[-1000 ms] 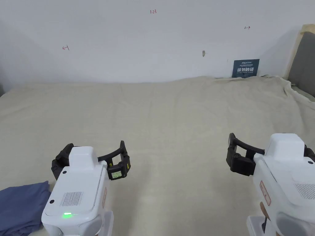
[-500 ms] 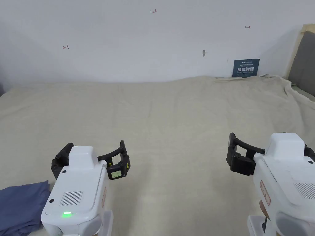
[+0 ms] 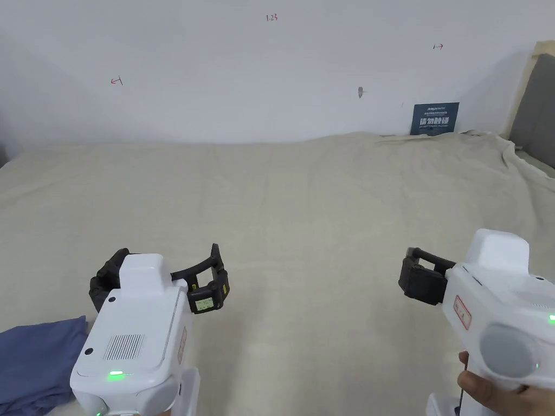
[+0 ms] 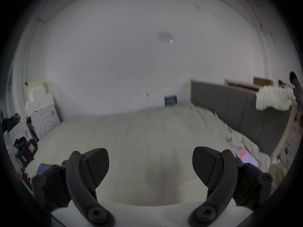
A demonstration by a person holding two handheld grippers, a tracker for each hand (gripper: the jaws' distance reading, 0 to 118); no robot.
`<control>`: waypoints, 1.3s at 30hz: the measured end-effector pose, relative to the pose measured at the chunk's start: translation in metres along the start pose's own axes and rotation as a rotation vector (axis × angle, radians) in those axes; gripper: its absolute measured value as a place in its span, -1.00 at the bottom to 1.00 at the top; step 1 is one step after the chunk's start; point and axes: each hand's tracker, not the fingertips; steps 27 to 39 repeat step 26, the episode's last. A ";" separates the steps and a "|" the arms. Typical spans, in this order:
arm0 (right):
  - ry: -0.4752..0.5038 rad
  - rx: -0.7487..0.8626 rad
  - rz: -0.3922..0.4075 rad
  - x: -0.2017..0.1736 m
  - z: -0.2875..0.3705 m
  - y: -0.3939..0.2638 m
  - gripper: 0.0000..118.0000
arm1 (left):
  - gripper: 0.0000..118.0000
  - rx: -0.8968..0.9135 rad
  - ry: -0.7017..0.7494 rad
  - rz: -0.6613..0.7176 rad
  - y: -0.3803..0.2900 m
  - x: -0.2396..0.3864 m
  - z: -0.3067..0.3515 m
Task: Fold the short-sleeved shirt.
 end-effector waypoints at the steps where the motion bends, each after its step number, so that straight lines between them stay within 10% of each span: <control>1: -0.016 -0.053 -0.011 -0.001 -0.001 0.002 0.77 | 1.00 0.001 0.000 0.001 0.000 0.000 0.000; 10: 0.093 -0.064 -0.129 -0.001 0.004 0.006 0.77 | 1.00 0.002 0.001 -0.001 0.001 -0.001 0.000; 39: 0.076 0.053 -0.038 -0.001 0.004 0.004 0.77 | 1.00 0.013 0.003 -0.007 0.003 -0.002 0.002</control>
